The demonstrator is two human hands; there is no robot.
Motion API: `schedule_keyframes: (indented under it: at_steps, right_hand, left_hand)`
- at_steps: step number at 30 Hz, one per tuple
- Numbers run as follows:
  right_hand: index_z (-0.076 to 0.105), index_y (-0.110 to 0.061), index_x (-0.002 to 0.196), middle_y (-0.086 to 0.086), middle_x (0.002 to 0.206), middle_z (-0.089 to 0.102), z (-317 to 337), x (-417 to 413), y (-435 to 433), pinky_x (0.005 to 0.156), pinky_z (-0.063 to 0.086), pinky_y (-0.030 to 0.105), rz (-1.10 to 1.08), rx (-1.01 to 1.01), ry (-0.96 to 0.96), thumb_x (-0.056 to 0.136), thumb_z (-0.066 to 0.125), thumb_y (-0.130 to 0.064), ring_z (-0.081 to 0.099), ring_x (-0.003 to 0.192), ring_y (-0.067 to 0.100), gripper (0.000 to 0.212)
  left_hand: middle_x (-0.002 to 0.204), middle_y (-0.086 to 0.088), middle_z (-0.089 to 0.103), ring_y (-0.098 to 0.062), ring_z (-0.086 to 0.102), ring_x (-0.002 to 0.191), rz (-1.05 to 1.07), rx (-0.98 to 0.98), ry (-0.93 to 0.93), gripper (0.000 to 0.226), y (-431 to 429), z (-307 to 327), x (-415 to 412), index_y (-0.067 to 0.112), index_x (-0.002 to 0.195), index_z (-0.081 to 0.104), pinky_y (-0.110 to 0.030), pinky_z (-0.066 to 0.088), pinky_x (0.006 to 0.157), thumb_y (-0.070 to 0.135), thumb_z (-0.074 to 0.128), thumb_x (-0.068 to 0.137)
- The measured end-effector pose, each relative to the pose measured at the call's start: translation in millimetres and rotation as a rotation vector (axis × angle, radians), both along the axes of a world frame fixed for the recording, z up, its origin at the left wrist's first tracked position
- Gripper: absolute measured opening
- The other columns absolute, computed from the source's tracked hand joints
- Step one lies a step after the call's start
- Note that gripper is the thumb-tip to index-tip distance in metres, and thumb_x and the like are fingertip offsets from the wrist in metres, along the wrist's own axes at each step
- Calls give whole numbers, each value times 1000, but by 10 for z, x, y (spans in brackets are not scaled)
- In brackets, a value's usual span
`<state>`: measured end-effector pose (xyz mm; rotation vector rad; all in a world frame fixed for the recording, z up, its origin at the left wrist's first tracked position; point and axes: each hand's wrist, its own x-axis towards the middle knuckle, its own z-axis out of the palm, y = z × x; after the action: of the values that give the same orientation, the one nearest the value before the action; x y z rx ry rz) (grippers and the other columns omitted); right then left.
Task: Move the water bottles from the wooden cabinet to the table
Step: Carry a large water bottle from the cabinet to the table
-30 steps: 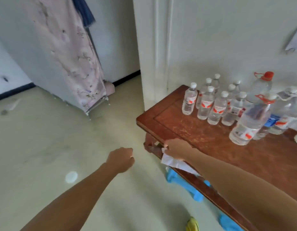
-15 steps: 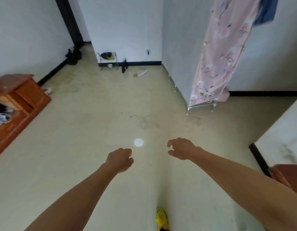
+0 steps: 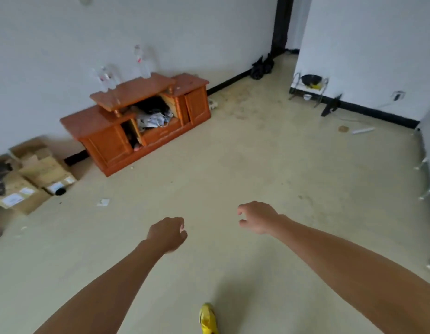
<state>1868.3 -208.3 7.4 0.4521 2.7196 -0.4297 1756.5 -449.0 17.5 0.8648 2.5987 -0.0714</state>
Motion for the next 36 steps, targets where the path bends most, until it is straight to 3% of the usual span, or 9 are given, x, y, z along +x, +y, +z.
schedule_keyframes:
  at_steps: [6,15,25,32,36]
  right_hand:
    - [54,-23,130,8,126,59,-93,-1756,182,92,43,33,115,15,-3,93,53,-35,57,113,28,39]
    - [54,-24,130,6,123,60,213,-3835,859,87,43,31,57,18,45,92,53,-37,59,110,26,40]
    - [53,-25,131,4,123,60,-165,-6001,2156,88,44,31,71,4,8,93,52,-38,58,110,25,40]
    - [54,-23,130,3,126,60,71,-7823,3095,88,45,32,130,41,37,93,53,-37,59,111,24,40]
    - [54,-22,131,4,126,60,50,-8610,3265,87,44,32,211,49,4,93,52,-36,59,110,25,41]
  left_hand:
    - [125,-3,59,-23,57,114,119,6,6,32,124,-128,-1475,24,123,55,-33,44,93,38,44,97]
    - [122,-3,60,-23,59,109,136,35,47,32,701,253,-3620,24,124,54,-35,48,93,39,44,98]
    - [119,0,63,-20,60,104,129,92,8,31,2026,-32,-5733,23,122,56,-33,51,89,39,46,97]
    - [117,1,63,-18,60,101,210,176,34,29,2841,127,-7288,23,120,57,-27,47,80,38,46,98]
    - [118,2,63,-18,60,102,258,155,2,28,2995,25,-7946,24,119,57,-29,49,83,39,47,97]
